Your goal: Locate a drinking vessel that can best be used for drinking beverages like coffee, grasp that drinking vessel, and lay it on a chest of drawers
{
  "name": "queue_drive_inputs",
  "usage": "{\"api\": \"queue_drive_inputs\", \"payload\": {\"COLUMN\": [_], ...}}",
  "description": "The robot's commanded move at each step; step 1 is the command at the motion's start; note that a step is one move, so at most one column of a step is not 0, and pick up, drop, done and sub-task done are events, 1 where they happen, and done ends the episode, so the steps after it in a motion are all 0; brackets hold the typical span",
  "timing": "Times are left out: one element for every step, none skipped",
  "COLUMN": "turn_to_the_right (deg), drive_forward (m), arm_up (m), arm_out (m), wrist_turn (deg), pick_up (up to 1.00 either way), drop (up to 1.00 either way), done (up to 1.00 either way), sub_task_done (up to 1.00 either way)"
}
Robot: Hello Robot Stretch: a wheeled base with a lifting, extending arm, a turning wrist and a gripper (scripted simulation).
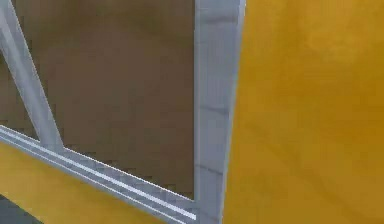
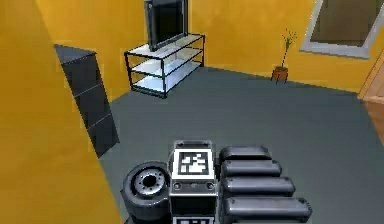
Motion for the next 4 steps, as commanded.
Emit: {"api": "queue_drive_inputs", "payload": {"turn_to_the_right": [-45.0, -30.0, 0.0, -45.0], "drive_forward": [0.00, 0.00, 0.85, 0.00], "arm_up": [0.00, 0.00, 0.00, 0.00], "arm_out": [0.00, 0.00, 0.00, 0.00], "wrist_turn": [0.0, 0.0, 0.0, 0.0], "pick_up": [0.00, 0.00, 0.00, 0.00], "drop": [0.00, 0.00, 0.00, 0.00], "done": [0.00, 0.00, 0.00, 0.00], "sub_task_done": [0.00, 0.00, 0.00, 0.00]}}
